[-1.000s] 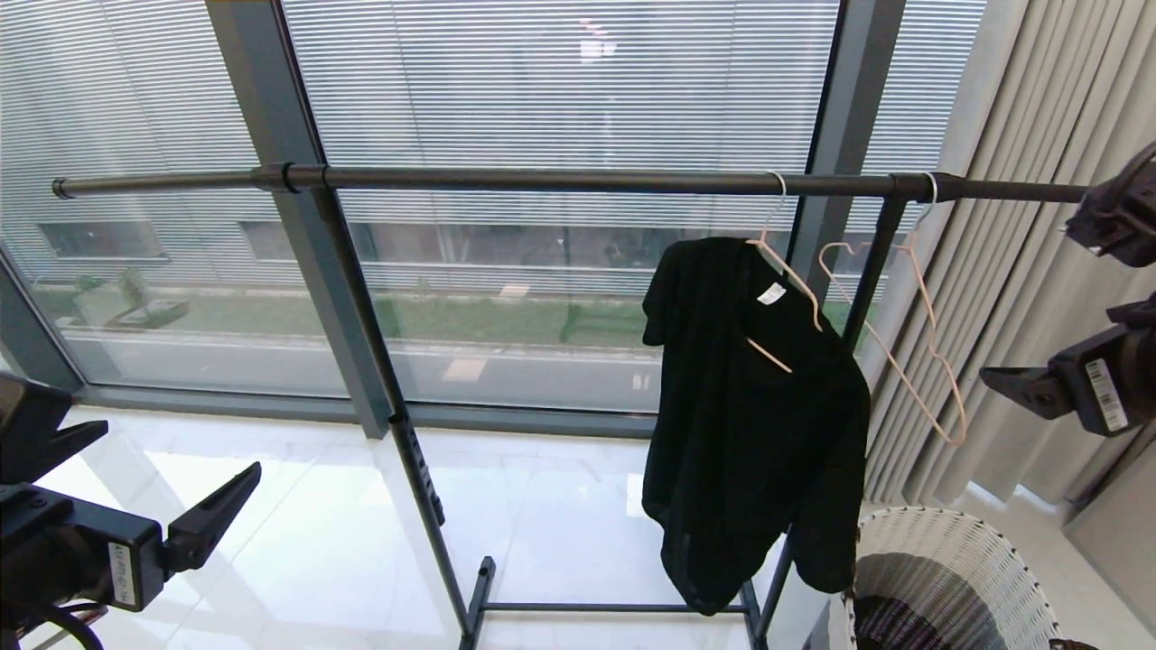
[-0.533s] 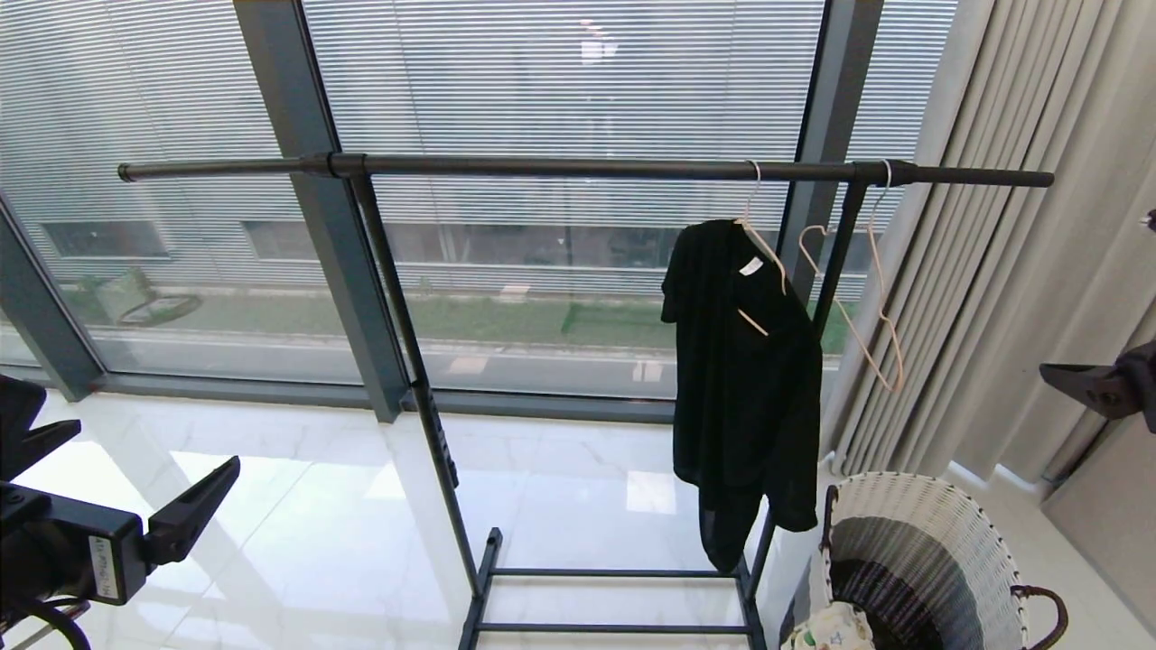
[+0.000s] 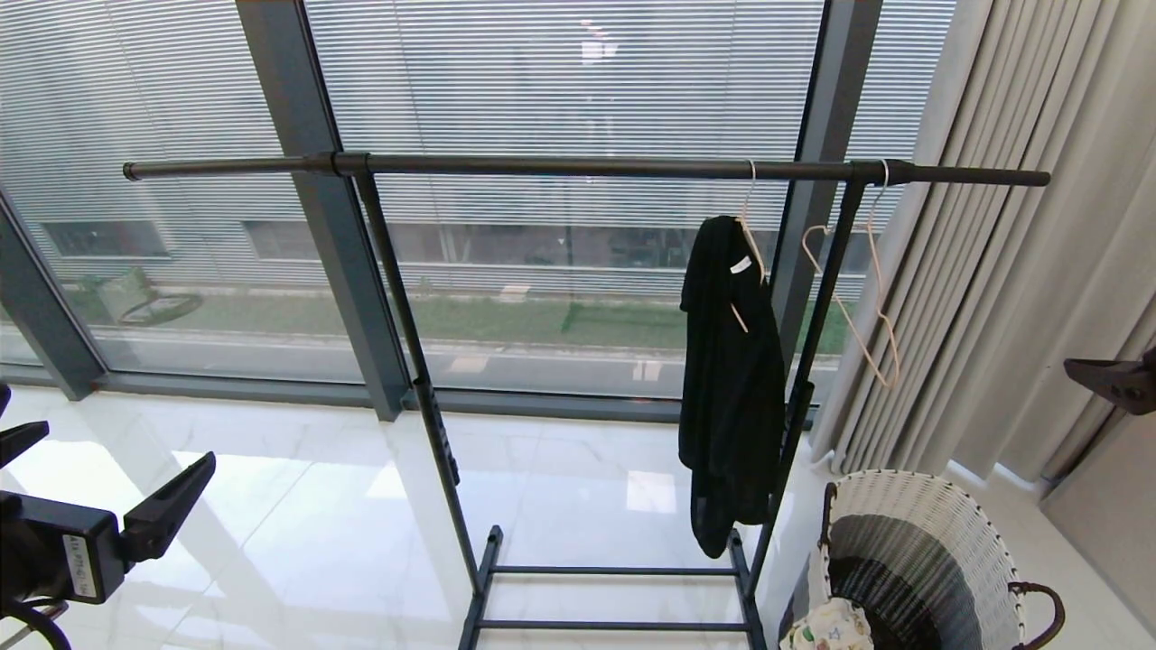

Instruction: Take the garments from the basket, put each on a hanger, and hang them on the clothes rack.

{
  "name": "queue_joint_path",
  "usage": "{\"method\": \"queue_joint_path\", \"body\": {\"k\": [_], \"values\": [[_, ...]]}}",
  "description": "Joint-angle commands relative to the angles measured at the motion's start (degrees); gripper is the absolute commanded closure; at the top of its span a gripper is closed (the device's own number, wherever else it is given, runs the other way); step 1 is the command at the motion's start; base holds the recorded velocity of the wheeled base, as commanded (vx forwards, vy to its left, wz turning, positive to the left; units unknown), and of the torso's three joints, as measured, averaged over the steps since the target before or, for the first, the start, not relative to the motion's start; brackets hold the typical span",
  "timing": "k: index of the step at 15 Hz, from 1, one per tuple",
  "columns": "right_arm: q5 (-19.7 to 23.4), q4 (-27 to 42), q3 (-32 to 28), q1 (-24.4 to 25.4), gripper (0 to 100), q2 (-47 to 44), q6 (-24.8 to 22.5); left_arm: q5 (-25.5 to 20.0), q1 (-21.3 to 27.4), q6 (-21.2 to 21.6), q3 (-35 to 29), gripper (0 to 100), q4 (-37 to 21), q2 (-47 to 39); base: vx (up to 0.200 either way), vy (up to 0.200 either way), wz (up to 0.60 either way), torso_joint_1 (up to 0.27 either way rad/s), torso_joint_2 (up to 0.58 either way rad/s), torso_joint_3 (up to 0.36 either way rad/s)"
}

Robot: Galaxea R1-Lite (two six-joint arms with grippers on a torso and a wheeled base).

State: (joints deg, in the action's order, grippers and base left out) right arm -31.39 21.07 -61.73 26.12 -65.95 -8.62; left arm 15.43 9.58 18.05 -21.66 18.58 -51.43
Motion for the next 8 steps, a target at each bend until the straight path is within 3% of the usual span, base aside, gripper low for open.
{"method": "queue_joint_path", "body": {"k": [1,8], "values": [[0.0,-0.9,2.3,0.1,0,0.6,-0.2,-0.1,-0.1,0.1,0.4,0,0.0,0.0,0.0,0.0,0.0,-0.095,0.22,0.124],[-0.2,-5.1,7.5,0.0,0,1.3,-1.8,-0.1,-0.2,0.2,0.5,0,0.0,-0.2,0.0,0.0,0.0,-0.203,0.47,0.258]]}}
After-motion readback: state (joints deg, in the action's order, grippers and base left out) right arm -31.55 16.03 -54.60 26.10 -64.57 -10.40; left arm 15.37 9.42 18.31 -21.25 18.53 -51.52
